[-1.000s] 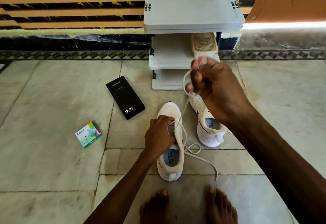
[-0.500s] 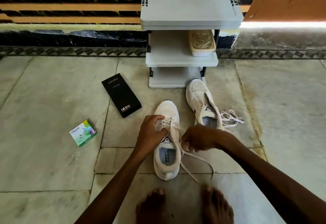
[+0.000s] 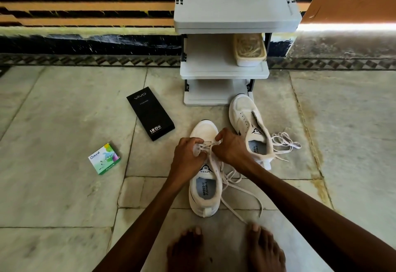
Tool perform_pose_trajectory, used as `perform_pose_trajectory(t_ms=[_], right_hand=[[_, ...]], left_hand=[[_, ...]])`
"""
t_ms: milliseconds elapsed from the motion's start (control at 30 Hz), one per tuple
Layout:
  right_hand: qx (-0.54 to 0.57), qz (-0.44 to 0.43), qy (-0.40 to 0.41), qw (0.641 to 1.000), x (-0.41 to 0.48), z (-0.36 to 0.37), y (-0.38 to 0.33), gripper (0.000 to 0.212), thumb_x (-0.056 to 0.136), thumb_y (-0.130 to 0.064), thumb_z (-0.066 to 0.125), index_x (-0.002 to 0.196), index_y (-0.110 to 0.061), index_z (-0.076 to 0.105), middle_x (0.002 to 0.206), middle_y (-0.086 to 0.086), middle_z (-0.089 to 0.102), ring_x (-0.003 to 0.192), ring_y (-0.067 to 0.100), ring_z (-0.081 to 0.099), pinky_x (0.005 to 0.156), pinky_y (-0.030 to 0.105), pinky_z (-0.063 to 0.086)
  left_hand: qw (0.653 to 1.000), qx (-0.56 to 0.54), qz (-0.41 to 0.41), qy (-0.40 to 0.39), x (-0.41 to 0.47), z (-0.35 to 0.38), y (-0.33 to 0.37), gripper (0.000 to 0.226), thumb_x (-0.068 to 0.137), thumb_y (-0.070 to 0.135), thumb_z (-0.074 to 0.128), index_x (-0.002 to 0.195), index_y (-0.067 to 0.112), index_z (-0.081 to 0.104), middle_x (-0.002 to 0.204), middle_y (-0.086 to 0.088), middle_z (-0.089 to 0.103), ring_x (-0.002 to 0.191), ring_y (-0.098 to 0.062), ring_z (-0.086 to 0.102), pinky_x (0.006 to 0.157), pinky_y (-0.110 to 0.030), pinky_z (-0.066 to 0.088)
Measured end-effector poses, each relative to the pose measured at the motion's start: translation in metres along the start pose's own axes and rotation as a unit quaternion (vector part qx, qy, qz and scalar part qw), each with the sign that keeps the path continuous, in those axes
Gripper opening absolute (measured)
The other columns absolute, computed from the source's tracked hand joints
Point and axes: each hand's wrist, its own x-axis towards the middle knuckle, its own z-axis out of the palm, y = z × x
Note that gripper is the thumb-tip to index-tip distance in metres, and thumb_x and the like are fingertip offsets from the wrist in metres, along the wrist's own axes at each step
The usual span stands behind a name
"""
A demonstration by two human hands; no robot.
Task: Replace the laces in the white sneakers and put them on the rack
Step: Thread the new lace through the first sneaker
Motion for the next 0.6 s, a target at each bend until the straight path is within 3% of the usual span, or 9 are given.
perform_pose_trajectory(t_ms=[100,200,300,400,467,600], right_hand=[[0.087,0.014,-0.004,0.996,-0.003,-0.018,-0.013,0.010,0.087,-0.014,0.058,0.096,-0.017,0.061,0.088,0.005,0.069,0.075,0.016,0.064,0.057,0.023,0.044],[0.173,-0.009,0.002,0.985,-0.014,-0.045,-0.032,0.012,0.089,-0.014,0.055,0.090,-0.019,0.067,0.069,0.000,0.070,0.061,0.005,0.059,0.057,0.023,0.048],[0.189,-0.032,0.019,0.981,-0.024,-0.065,-0.045,0.014,0.089,-0.015,0.057,0.090,-0.020,0.070,0.067,-0.001,0.072,0.059,0.001,0.057,0.060,0.021,0.042],[0.187,-0.048,0.020,0.981,-0.032,-0.078,-0.049,0.011,0.091,-0.018,0.060,0.091,-0.021,0.070,0.070,-0.002,0.073,0.057,-0.003,0.056,0.054,0.012,0.039],[0.182,-0.050,0.009,0.982,-0.035,-0.084,-0.047,0.009,0.091,-0.016,0.062,0.092,-0.020,0.070,0.068,-0.003,0.073,0.057,-0.007,0.057,0.050,0.007,0.039],[0.216,-0.059,-0.010,0.975,-0.034,-0.090,-0.042,0.011,0.089,-0.008,0.066,0.099,-0.010,0.068,0.072,0.004,0.073,0.054,-0.001,0.059,0.050,0.008,0.041]], left_hand=[[0.998,0.048,0.029,0.001,0.001,-0.004,0.003,0.036,0.091,0.021,0.064,0.125,0.028,0.057,0.127,0.000,0.052,0.118,-0.018,0.050,0.092,-0.028,0.046],[0.997,0.037,0.058,-0.029,0.003,-0.011,0.012,0.038,0.091,0.023,0.063,0.127,0.033,0.056,0.101,0.005,0.060,0.093,-0.012,0.059,0.079,-0.025,0.050],[0.995,0.023,0.070,-0.064,0.010,-0.014,0.022,0.024,0.091,0.031,0.064,0.114,0.036,0.064,0.079,0.006,0.063,0.071,-0.005,0.059,0.064,-0.016,0.045],[0.994,-0.018,0.098,-0.047,0.017,-0.019,0.038,0.010,0.089,0.031,0.067,0.097,0.029,0.073,0.077,0.006,0.067,0.064,0.003,0.058,0.058,-0.005,0.039],[0.991,-0.043,0.112,-0.061,0.020,-0.025,0.050,0.005,0.090,0.028,0.068,0.092,0.029,0.073,0.075,0.006,0.066,0.060,0.005,0.056,0.057,-0.007,0.040],[0.971,-0.056,0.094,-0.213,0.022,-0.044,0.063,0.021,0.093,0.012,0.059,0.099,0.027,0.072,0.089,-0.001,0.068,0.066,0.006,0.056,0.059,-0.011,0.044]])
